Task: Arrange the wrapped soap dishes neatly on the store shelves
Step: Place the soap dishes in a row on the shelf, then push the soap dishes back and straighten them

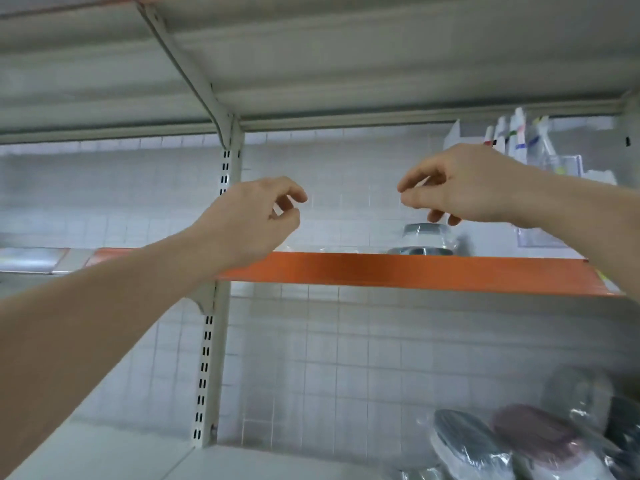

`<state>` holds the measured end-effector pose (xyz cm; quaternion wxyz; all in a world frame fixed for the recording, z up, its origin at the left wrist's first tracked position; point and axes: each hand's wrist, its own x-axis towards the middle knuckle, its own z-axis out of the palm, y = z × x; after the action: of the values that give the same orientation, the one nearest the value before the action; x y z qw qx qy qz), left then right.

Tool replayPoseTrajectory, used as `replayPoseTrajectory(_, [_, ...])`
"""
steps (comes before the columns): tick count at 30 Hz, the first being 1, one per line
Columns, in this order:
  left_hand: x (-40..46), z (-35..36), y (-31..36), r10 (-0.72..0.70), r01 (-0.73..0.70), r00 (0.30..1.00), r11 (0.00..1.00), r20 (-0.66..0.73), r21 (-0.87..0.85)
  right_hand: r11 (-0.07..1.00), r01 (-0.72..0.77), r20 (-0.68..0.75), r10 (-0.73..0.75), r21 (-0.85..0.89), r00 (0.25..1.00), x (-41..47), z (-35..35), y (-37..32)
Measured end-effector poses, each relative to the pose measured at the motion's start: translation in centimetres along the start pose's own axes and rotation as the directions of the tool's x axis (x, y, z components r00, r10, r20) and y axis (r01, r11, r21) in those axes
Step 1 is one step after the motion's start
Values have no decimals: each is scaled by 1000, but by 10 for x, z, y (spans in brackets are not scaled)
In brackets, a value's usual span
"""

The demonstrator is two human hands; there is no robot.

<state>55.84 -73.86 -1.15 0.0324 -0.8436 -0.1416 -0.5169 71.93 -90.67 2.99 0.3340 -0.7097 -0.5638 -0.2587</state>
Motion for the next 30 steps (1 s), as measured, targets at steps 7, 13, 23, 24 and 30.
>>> replayPoseTrajectory(7, [39, 13, -19, -48, 48, 974, 999, 220, 5, 963, -169, 120, 197, -210, 973, 50, 23, 11])
replayPoseTrajectory(13, [75, 49, -15, 11, -45, 913, 996, 409, 75, 858, -271, 95, 343, -436, 934, 87, 32, 44])
replayPoseTrajectory(23, [136, 115, 24, 40, -215, 713, 963, 700, 164, 764, -268, 238, 479, -586, 845, 132, 59, 107])
replayPoseTrajectory(24, [141, 123, 31, 44, -233, 700, 957, 712, 170, 768, -284, 262, 501, -574, 825, 134, 62, 111])
replayPoseTrajectory(30, [164, 163, 61, -49, -177, 606, 965, 794, 194, 718, -339, 119, 504, -607, 855, 129, 53, 103])
